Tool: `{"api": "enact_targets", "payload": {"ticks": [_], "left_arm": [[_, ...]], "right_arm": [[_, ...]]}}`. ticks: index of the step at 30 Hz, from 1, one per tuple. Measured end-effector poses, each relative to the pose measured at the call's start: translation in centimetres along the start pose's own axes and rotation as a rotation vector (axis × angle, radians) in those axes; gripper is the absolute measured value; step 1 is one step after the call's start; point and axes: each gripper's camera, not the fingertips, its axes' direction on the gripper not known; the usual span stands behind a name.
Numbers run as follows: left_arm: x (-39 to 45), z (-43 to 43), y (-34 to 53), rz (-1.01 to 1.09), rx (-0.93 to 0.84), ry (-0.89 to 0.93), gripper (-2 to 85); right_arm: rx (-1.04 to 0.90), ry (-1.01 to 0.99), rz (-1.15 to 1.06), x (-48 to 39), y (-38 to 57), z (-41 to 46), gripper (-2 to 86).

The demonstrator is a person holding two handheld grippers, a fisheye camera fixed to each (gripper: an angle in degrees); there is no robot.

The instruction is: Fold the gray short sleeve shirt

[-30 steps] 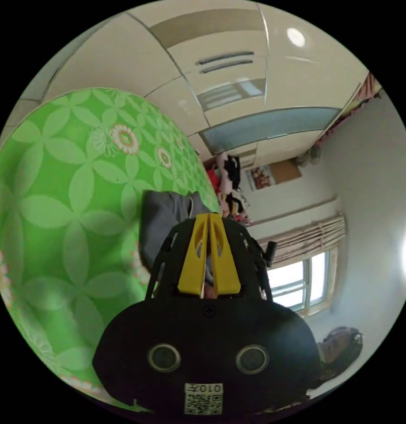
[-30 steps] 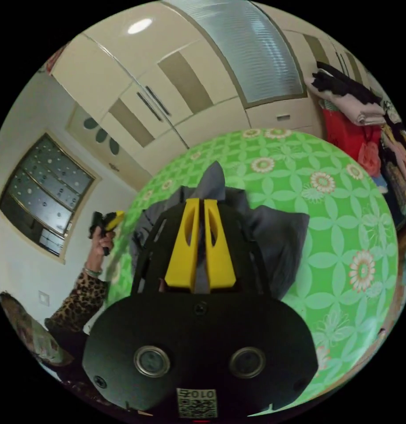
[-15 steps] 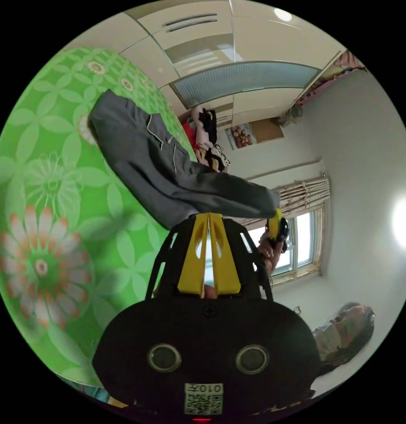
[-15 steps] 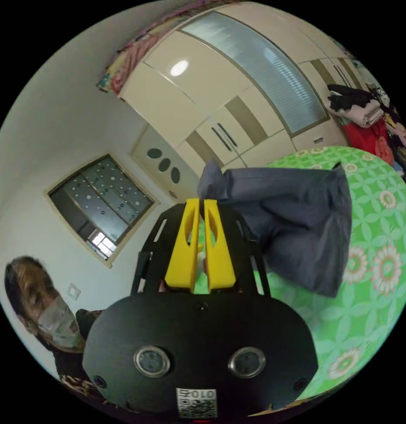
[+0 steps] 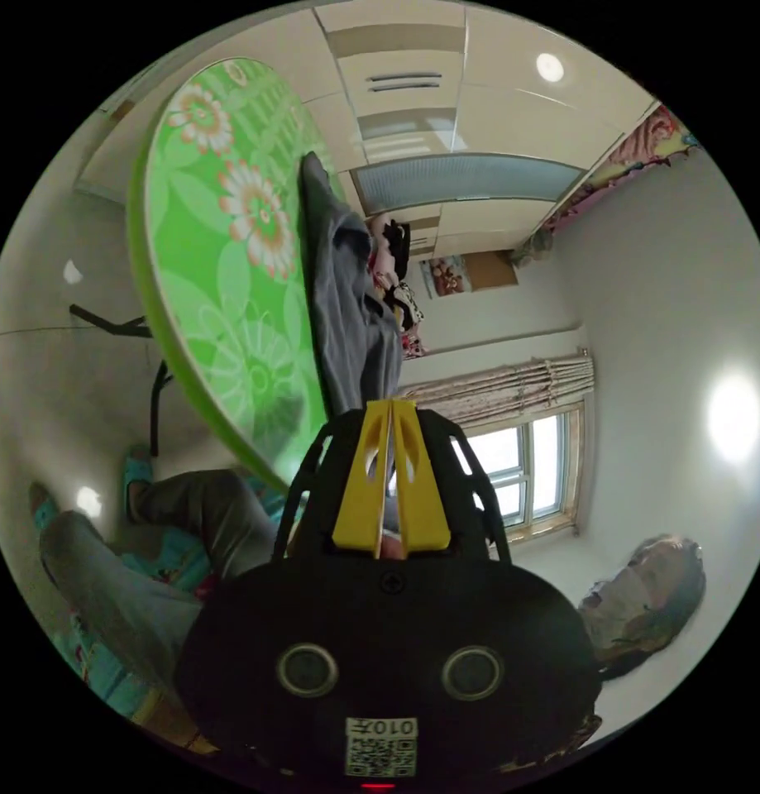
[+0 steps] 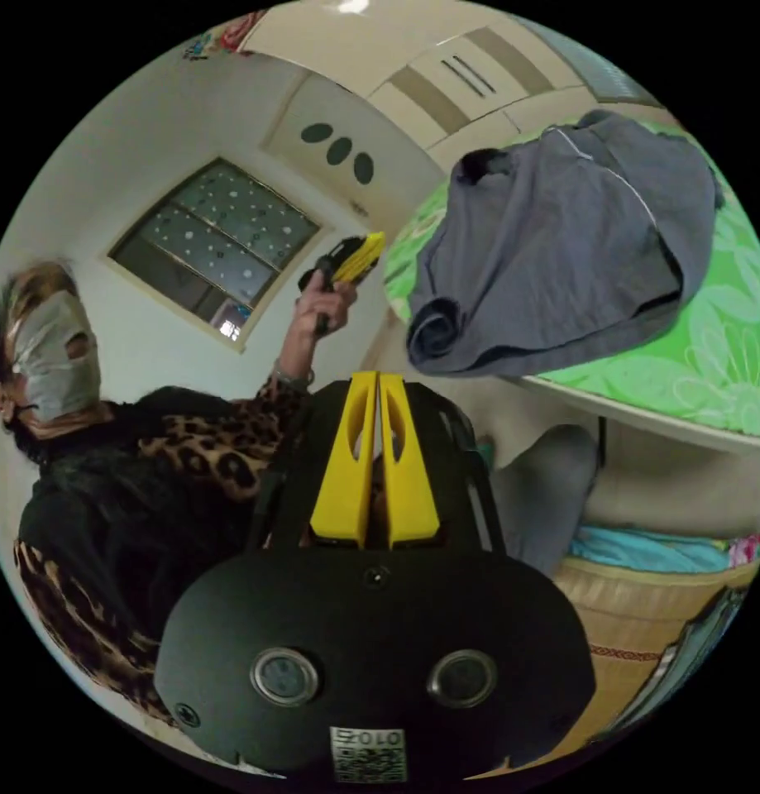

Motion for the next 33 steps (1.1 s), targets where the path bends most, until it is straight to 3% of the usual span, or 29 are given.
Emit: {"api": "enact_targets", "payload": {"ticks": [5, 7, 9, 13, 17, 22, 25, 33], "left_arm": [[2.9, 1.8, 4.0, 0.08, -0.063, -0.162, -0.2], [4.8, 2.4, 4.4, 0.123, -0.091, -0.201, -0.1], [7.2, 3.0, 5.7, 0.217, -0.095, -0.205, -0.1], [8.6, 7.0, 10.7, 0.257, -0.13, -0.235, 0.4], [9.0, 8.0, 14.6, 0.249, -0.057, -0.157, 1.9], [10.5, 7.8, 17.2, 0.333, 0.053, -0.124, 4.8], [10.9, 9.3, 18.5, 0.338, 0.024, -0.164, 6.2], [14.9, 13.1, 21.3, 0.603, 0.059, -0.306, 11.3]], "right_arm": [[0.278, 0.159, 0.127, 0.5, -0.8, -6.0, 4.9], [0.361, 0.394, 0.207, 0.7, -1.4, -8.1, 8.3], [0.34, 0.551, 0.296, 1.4, -2.3, -8.3, 10.1], [0.238, 0.649, 0.324, 1.8, -4.7, -7.2, 11.3], [0.232, 0.588, 0.239, 0.1, -5.4, -6.7, 11.6], [0.137, 0.246, 0.0, -3.3, -4.1, -4.1, 11.7], [0.103, 0.225, 0.014, -3.7, -3.1, -2.8, 12.4], [0.07, 0.203, 0.005, -4.2, -2.4, -1.2, 12.8]]}}
